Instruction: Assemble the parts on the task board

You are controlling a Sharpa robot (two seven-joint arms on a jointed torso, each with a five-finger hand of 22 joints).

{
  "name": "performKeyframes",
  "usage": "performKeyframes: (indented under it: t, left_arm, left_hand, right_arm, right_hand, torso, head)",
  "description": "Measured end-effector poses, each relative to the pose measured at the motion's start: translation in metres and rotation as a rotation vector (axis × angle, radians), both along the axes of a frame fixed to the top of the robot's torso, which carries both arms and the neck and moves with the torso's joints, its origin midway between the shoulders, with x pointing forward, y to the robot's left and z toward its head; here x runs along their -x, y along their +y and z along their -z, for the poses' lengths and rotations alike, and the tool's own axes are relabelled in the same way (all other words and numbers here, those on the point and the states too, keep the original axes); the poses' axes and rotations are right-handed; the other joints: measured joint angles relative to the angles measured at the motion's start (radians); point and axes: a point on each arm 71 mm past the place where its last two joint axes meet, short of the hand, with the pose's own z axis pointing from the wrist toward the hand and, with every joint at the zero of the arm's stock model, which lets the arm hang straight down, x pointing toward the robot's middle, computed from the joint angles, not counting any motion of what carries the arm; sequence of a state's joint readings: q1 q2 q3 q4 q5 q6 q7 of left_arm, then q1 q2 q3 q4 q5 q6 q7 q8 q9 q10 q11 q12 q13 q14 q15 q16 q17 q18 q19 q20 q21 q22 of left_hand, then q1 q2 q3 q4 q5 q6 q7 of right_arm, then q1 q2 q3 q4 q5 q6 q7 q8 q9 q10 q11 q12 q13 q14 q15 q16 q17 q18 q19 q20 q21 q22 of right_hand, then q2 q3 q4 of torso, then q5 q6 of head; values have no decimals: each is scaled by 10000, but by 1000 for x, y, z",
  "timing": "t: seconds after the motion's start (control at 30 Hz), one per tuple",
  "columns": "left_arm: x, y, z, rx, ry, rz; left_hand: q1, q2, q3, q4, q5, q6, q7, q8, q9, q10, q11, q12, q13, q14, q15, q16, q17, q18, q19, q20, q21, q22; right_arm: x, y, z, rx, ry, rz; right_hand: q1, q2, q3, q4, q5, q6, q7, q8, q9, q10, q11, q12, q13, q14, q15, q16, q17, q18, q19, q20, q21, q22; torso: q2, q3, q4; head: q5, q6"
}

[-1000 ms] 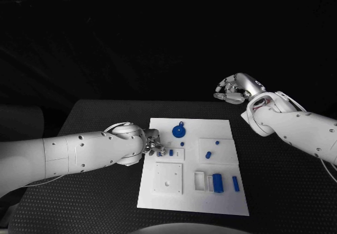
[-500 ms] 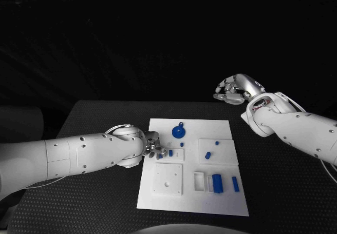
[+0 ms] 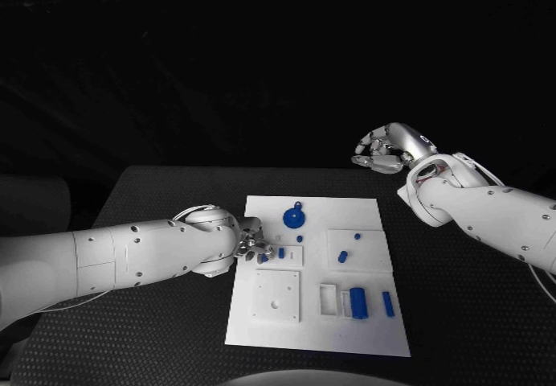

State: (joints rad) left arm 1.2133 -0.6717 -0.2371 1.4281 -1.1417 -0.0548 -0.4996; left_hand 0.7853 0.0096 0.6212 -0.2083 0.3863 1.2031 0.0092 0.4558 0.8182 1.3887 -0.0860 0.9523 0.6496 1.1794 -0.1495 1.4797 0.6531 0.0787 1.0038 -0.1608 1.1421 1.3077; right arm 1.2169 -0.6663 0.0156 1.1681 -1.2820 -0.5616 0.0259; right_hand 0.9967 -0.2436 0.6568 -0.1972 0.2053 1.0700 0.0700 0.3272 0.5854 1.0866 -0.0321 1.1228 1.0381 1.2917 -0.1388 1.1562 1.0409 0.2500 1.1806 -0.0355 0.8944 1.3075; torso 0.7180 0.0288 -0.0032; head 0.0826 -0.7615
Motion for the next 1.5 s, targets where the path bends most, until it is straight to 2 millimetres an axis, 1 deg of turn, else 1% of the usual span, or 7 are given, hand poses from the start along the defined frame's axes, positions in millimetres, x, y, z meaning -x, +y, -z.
performKeyframes:
  t: [0.23,0.33,0.5,0.6,0.8,1.37,1.5]
  left_arm:
    - [-1,0,0,1,75,-4]
    - [-1,0,0,21,107,-32]
    - [-1,1,0,59,152,-85]
    - [-1,1,-1,79,151,-101]
    - [-3,3,-6,141,82,-122]
    - [-6,5,-10,190,45,-182]
    - [-4,8,-10,340,139,-235]
  left_hand:
    - [71,-69,45,51,-314,-26,-37,28,-40,1,-2,-46,-52,0,0,-40,-34,-6,-36,34,0,-1]
    - [170,-89,-29,198,-620,-28,-44,41,-122,20,-20,-143,-119,1,0,-109,-73,-6,-36,34,0,-2]
    - [218,-230,-104,536,-809,-35,-111,-116,-264,56,-56,-309,-270,39,-38,-198,-152,4,-72,69,-59,-2]
    - [55,-413,-128,617,-812,-31,-122,-150,-326,166,-168,-316,-327,216,-214,-243,-173,142,-73,68,-59,-3]
    - [-28,-612,-114,684,-853,-76,-89,-198,-366,215,-218,-359,-364,363,-357,-269,-188,185,-89,52,-97,-3]
    - [109,-1046,-72,835,-969,-209,-44,-363,-491,169,-173,-497,-483,495,-475,-398,-249,226,-89,53,-155,3]
    - [632,-797,-15,524,-1003,-509,34,-558,-446,-35,-77,-668,-540,416,-461,-587,-317,225,-198,88,-246,2]
  right_arm:
    - [0,0,1,0,16,-3]
    - [0,0,1,2,30,1]
    - [1,-1,2,7,53,10]
    - [1,-1,3,10,66,15]
    - [1,-1,4,9,89,12]
    - [1,-1,6,4,128,8]
    - [3,1,8,-11,185,-26]
  right_hand:
    - [0,0,0,0,0,0,-1,0,-1,0,0,0,9,0,0,0,0,0,0,0,0,0]
    - [0,0,0,0,0,1,-3,0,-1,0,0,0,9,0,0,0,0,0,0,0,0,-1]
    - [0,0,0,0,0,-5,-13,0,-1,0,0,0,9,0,0,0,0,1,0,0,0,-1]
    - [0,0,-17,-18,0,27,14,0,-2,0,0,0,9,0,0,0,0,0,0,0,0,-1]
    - [0,0,-27,-27,7,30,12,-25,-2,0,0,0,8,0,0,0,0,0,0,0,0,-2]
    - [0,0,-55,1,39,31,9,-32,5,0,0,-38,7,0,0,0,0,0,-3,-3,0,5]
    - [0,0,-55,1,39,28,10,-32,5,0,0,-38,7,0,0,0,0,1,-39,-36,0,5]
  torso:
    - [-7,8,6]
    - [-7,10,8]
    - [-11,8,12]
    - [-12,6,12]
    - [-16,5,18]
    - [-15,6,12]
    - [-12,8,6]
  head:
    - [-8,-4]
    - [-15,-1]
    - [-26,6]
    - [-28,6]
    - [-22,12]
    - [4,33]
    - [4,42]
